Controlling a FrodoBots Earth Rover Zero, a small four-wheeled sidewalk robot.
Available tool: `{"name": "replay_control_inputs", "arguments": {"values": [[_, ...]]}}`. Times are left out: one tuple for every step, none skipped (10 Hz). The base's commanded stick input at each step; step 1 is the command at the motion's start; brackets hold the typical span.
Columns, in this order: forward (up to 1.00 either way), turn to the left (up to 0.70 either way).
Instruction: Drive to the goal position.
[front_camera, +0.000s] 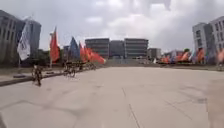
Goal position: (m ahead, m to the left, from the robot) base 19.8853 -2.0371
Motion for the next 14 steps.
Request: {"name": "replay_control_inputs", "arguments": {"values": [[1.00, 0.00], [1.00, 0.00], [1.00, 0.00], [1.00, 0.00], [1.00, 0.00], [1.00, 0.00], [1.00, -0.05], [1.00, -0.36], [1.00, -0.19], [1.00, -0.05], [1.00, 0.00], [1.00, 0.00], [1.00, 0.00], [1.00, 0.00]]}}
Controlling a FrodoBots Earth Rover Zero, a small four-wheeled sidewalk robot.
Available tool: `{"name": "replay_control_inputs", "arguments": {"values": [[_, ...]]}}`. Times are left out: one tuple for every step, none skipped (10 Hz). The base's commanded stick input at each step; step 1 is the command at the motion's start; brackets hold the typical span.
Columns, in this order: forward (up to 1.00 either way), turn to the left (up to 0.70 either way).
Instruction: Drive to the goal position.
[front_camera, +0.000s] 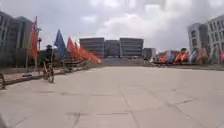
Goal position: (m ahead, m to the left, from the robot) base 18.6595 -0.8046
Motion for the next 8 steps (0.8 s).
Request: {"name": "replay_control_inputs", "arguments": {"values": [[1.00, 0.00], [1.00, 0.00], [1.00, 0.00], [1.00, 0.00], [1.00, 0.00], [1.00, 0.00], [1.00, 0.00], [1.00, 0.00]]}}
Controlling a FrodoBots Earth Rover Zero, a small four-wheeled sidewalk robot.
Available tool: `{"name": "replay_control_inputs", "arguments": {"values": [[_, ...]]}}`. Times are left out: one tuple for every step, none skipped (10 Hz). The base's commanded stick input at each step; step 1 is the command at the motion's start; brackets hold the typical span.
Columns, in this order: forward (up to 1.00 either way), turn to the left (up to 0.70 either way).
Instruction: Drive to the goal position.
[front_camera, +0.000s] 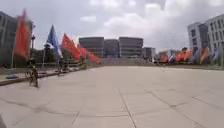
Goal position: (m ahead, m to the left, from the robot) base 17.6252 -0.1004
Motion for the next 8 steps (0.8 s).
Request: {"name": "replay_control_inputs", "arguments": {"values": [[1.00, 0.00], [1.00, 0.00], [1.00, 0.00], [1.00, 0.00], [1.00, 0.00], [1.00, 0.00], [1.00, 0.00], [1.00, 0.00]]}}
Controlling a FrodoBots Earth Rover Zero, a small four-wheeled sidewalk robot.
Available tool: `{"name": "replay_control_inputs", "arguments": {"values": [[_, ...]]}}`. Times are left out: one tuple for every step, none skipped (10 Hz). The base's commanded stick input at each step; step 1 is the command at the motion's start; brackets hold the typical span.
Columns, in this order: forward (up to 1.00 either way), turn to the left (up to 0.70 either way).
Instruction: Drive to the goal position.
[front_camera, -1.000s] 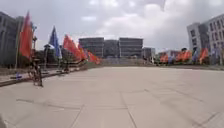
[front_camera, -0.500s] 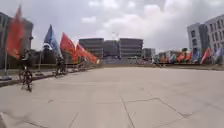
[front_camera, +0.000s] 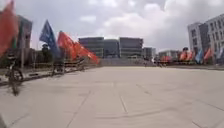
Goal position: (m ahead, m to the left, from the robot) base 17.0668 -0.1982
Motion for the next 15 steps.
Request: {"name": "replay_control_inputs", "arguments": {"values": [[1.00, 0.00], [1.00, 0.00], [1.00, 0.00], [1.00, 0.00], [1.00, 0.00], [1.00, 0.00], [1.00, 0.00], [1.00, 0.00], [1.00, 0.00], [1.00, 0.00], [1.00, 0.00], [1.00, 0.00], [1.00, 0.00], [1.00, 0.00], [1.00, 0.00]]}}
